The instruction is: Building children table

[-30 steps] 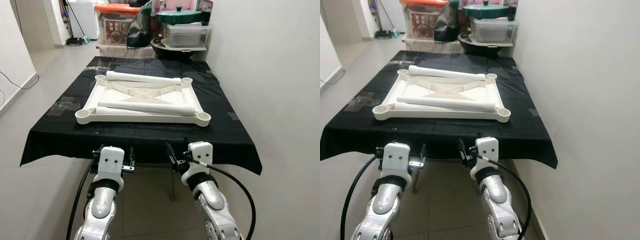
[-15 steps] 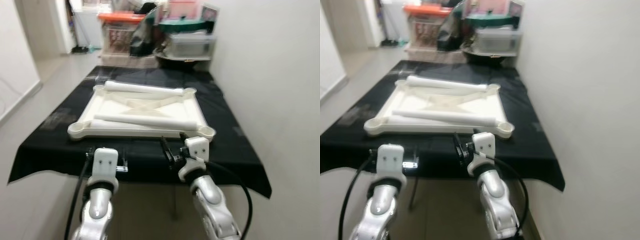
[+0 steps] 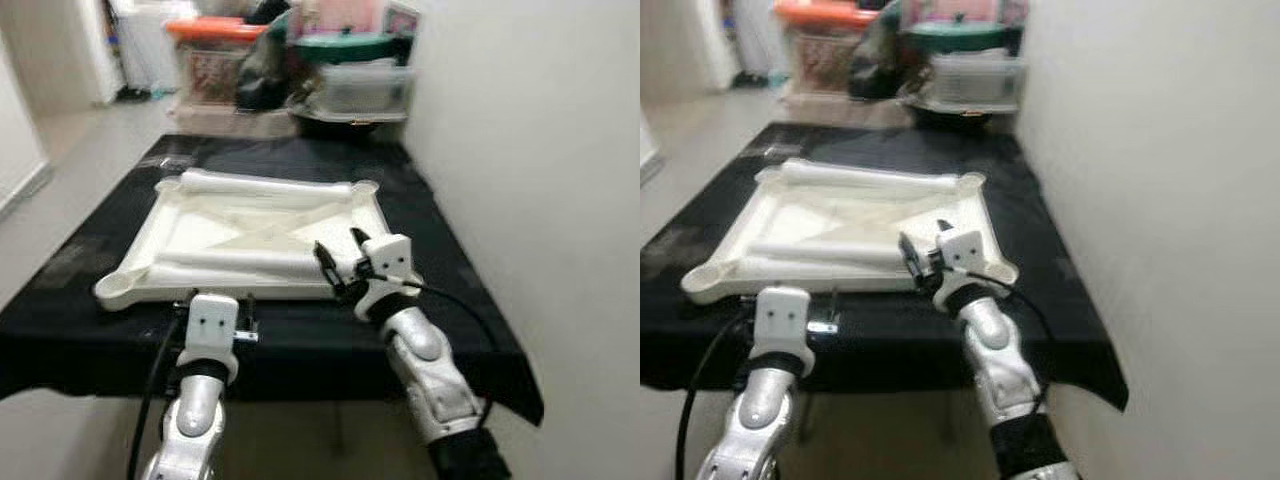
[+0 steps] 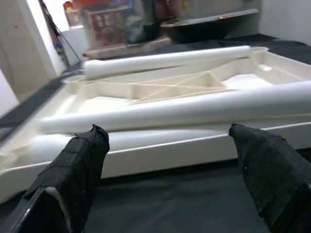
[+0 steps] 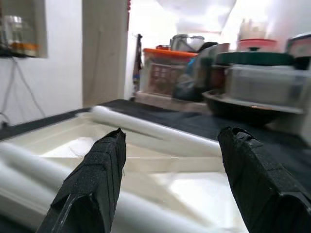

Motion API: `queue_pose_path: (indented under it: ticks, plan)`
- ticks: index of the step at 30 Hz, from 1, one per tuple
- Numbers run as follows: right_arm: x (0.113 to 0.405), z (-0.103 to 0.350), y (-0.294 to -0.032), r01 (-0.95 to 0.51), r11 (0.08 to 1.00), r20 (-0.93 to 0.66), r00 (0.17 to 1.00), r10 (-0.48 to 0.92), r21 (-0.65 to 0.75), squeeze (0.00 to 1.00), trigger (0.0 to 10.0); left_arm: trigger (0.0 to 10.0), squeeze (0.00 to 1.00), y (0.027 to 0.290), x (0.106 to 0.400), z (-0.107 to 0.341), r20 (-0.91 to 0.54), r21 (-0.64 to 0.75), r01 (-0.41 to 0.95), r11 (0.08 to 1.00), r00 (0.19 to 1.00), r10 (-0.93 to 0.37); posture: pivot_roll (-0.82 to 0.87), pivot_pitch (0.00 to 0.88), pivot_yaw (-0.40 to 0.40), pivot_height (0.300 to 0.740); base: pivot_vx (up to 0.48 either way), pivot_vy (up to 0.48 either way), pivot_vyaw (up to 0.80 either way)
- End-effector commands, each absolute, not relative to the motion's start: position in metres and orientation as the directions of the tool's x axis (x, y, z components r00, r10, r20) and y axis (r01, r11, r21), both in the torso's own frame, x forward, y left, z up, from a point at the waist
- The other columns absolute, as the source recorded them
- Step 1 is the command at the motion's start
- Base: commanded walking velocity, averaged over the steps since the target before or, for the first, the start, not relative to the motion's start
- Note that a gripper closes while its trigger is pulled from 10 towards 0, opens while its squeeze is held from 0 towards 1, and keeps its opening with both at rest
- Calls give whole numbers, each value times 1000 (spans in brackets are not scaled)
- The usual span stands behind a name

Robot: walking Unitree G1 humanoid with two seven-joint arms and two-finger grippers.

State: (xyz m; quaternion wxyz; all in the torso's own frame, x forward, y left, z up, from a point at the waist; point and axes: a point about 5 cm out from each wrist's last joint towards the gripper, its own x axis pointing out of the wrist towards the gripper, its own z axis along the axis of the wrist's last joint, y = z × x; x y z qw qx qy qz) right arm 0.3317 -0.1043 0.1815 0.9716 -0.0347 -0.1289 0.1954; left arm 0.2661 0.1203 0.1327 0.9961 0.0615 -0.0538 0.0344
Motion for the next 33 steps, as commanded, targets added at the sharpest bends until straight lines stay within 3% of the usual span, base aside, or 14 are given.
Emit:
queue_pose_path:
  ticks: [1, 5, 8, 13, 14, 18, 19, 20, 21, 22, 27, 33]
  plan:
    - [338, 185, -103, -384, 915, 232, 885, 403, -124, 0, 10000, 10000, 0, 121, 266, 132, 112, 128, -78, 989, 992, 64, 149, 0, -68, 740, 311, 0, 0]
    - [344, 188, -100, -411, 898, 206, 876, 436, -156, 0, 10000, 10000, 0, 121, 266, 132, 112, 126, -79, 989, 992, 65, 149, 0, -71, 740, 313, 0, 0]
    - [370, 192, -91, -551, 772, -33, 820, 571, -317, 0, 10000, 10000, 0, 121, 265, 131, 97, 93, -87, 992, 992, 78, 149, 0, -77, 740, 0, 0, 0]
    - [381, 196, -89, -617, 696, -160, 779, 606, -369, 0, 10000, 10000, 0, 116, 264, 132, 93, 53, -49, 997, 995, 44, 151, 0, -86, 740, 0, 0, 0]
    - [385, 198, -88, -634, 671, -186, 765, 616, -384, 1000, 10000, 10000, 0, 113, 263, 133, 93, 39, -29, 999, 995, 25, 153, 0, -88, 740, 0, 0, 0]
    - [390, 202, -85, -666, 634, -237, 739, 630, -392, 1000, 10000, 10000, 0, 106, 261, 134, 90, 19, 17, 1000, 996, -18, 155, 0, -94, 740, 0, 0, 0]
    - [393, 206, -81, -712, 586, -300, 698, 650, -386, 1000, 10000, 10000, 0, 98, 256, 134, 84, -1, 63, 998, 994, -63, 159, 0, -108, 740, 0, 0, 0]
    - [396, 209, -78, -755, 536, -369, 654, 660, -377, 502, 10000, 10000, 0, 92, 252, 134, 75, -23, 103, 994, 992, -101, 162, 0, -113, 740, 0, 0, 0]
    - [396, 209, -78, -755, 536, -369, 654, 660, -377, 502, 10000, 10000, 0, 92, 252, 134, 75, -23, 103, 994, 992, -101, 162, 0, -113, 740, 0, 0, 0]
    - [397, 211, -77, -790, 493, -430, 613, 663, -364, 0, 10000, 10000, 0, 88, 248, 134, 67, -45, 137, 990, 989, -133, 162, 0, -113, 740, 0, 0, 0]
    - [399, 217, -78, -853, 426, -539, 522, 662, -303, 0, 10000, 10000, 0, 80, 238, 133, 48, -99, 189, 977, 981, -186, 153, 0, -122, 740, 0, 0, 0]
    - [399, 212, -79, -877, 375, -628, 477, 615, -300, 0, 10000, 10000, 0, 77, 230, 133, 29, -134, 197, 971, 980, -195, 146, 6, -130, 740, 0, 0, 0]
